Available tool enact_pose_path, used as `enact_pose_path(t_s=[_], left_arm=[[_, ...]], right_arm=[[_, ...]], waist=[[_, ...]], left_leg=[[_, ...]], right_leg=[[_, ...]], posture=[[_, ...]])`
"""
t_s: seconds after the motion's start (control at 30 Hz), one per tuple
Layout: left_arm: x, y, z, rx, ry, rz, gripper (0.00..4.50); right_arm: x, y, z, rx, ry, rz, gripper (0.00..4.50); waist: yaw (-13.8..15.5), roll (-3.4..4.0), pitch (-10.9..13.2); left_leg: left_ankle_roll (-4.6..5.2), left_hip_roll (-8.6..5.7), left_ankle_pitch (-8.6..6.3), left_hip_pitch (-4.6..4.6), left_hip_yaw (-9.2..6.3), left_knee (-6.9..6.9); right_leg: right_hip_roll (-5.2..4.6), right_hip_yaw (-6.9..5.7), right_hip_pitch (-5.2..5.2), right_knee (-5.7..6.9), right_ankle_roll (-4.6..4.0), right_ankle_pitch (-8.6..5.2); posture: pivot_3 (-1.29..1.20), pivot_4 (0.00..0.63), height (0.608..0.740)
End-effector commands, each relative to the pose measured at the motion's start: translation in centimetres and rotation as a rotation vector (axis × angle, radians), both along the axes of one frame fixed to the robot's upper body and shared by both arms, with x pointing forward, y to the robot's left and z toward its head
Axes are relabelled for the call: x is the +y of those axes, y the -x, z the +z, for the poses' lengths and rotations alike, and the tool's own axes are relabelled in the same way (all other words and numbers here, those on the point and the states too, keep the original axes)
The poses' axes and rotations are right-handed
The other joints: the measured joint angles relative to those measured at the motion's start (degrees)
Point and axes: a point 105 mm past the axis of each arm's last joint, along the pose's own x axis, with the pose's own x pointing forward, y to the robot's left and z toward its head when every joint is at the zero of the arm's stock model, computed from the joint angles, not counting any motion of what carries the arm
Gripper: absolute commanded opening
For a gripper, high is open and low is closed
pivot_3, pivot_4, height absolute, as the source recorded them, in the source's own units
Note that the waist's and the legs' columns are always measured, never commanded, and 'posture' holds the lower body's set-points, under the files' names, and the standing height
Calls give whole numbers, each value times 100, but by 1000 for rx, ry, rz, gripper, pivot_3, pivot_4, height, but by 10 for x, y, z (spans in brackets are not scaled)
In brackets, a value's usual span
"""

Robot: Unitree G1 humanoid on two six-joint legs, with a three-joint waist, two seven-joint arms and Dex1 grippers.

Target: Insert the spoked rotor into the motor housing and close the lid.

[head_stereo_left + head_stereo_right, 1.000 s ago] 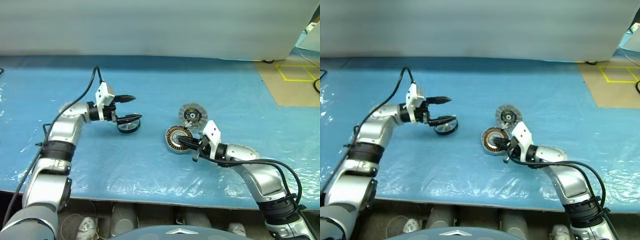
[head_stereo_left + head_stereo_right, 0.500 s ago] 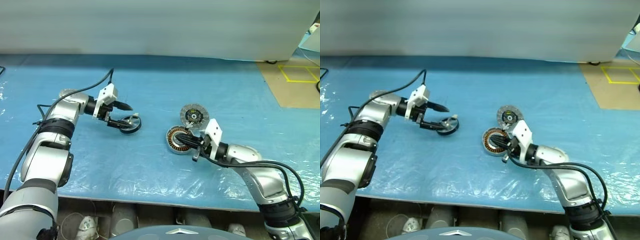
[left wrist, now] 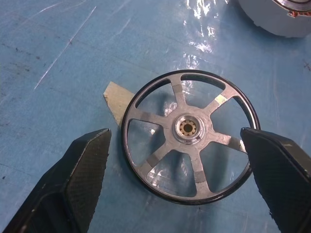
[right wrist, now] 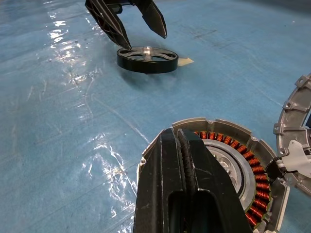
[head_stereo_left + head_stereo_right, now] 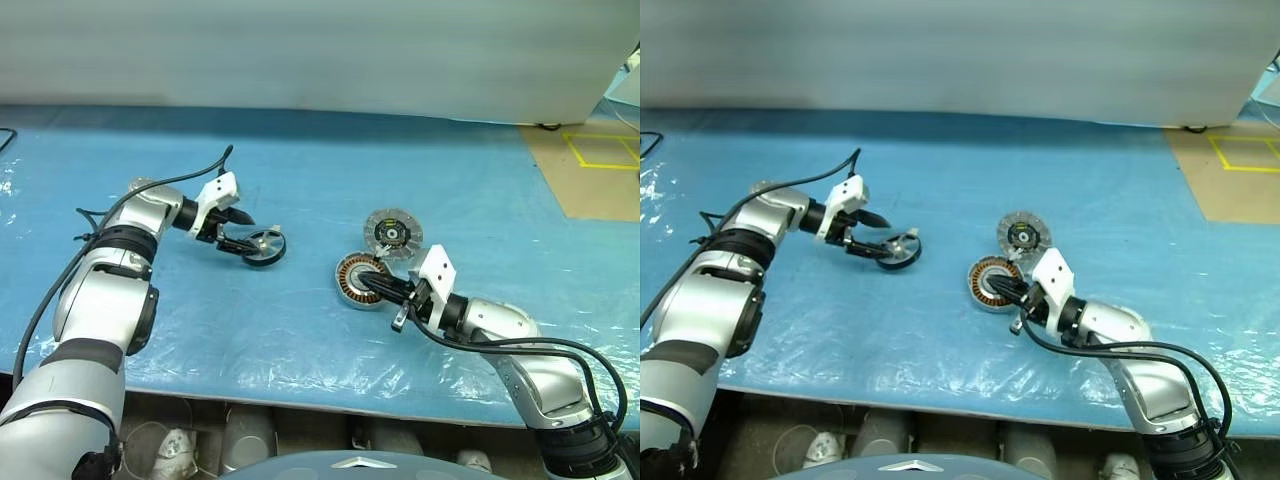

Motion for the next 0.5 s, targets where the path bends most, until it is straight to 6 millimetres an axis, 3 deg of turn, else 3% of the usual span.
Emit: enact_pose_path(t_s=[0.03, 0.5], left_arm=[[-2, -5, 12, -13, -9, 7, 4500], [-5, -2, 6, 28, -21, -6, 4500]], right_arm=[[8, 5, 12, -61, -17, 13, 16], [9, 9, 4, -45, -10, -7, 16]], waist=[[-3, 0, 0], [-1, -1, 0]], left_leg=[[0, 0, 0, 1, 0, 0], [0, -1, 0, -2, 0, -12]], right_leg=[[0, 0, 0, 0, 0, 0], [0, -1, 0, -17, 2, 1]], posture=[[0, 150, 740], [0, 150, 740]])
